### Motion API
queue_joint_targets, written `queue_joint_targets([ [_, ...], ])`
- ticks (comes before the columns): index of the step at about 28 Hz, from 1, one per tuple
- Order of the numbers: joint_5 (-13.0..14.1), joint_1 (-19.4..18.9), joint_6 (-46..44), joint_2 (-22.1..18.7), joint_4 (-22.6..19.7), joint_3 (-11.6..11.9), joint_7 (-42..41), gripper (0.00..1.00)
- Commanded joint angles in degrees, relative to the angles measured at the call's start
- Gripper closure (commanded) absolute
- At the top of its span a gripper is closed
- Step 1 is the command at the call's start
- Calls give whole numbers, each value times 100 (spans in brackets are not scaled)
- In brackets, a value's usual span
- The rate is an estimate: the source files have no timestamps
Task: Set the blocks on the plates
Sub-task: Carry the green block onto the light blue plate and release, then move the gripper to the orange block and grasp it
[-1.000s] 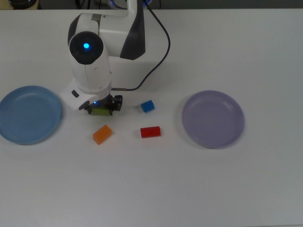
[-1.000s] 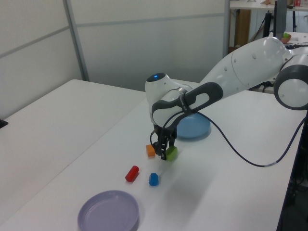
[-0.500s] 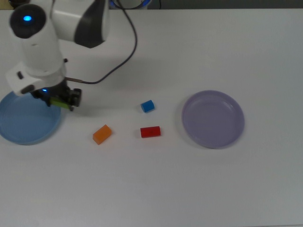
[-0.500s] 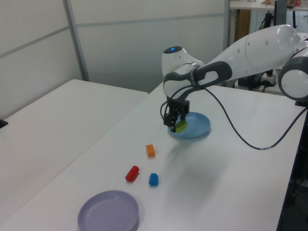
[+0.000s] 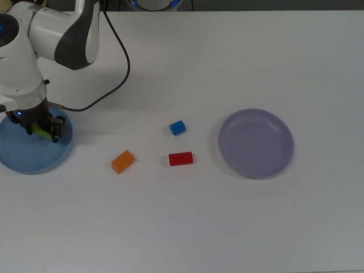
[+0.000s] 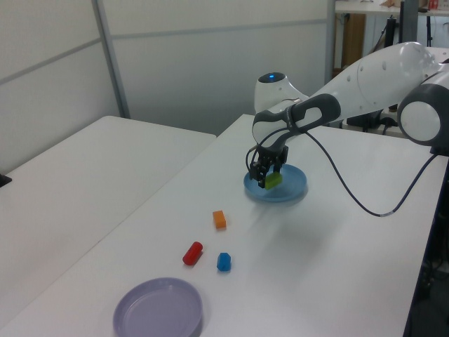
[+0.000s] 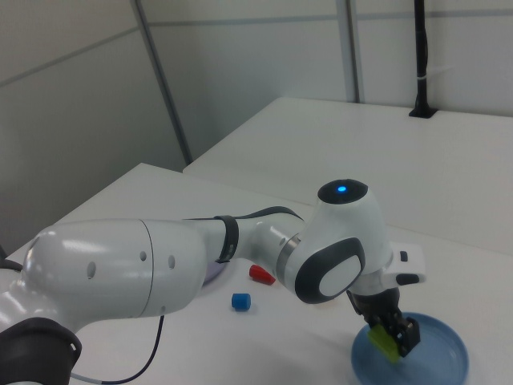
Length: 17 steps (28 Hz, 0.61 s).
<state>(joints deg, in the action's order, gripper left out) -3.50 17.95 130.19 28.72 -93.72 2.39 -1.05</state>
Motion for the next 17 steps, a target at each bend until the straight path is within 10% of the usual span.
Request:
queue_joint_targets([
  [1,86,-29,95,63,20,-10,-9,13],
  [3,86,-55,95,72,20,-10,26,0],
  [17,376,-960,-72,-218,29,-142,2063,0],
])
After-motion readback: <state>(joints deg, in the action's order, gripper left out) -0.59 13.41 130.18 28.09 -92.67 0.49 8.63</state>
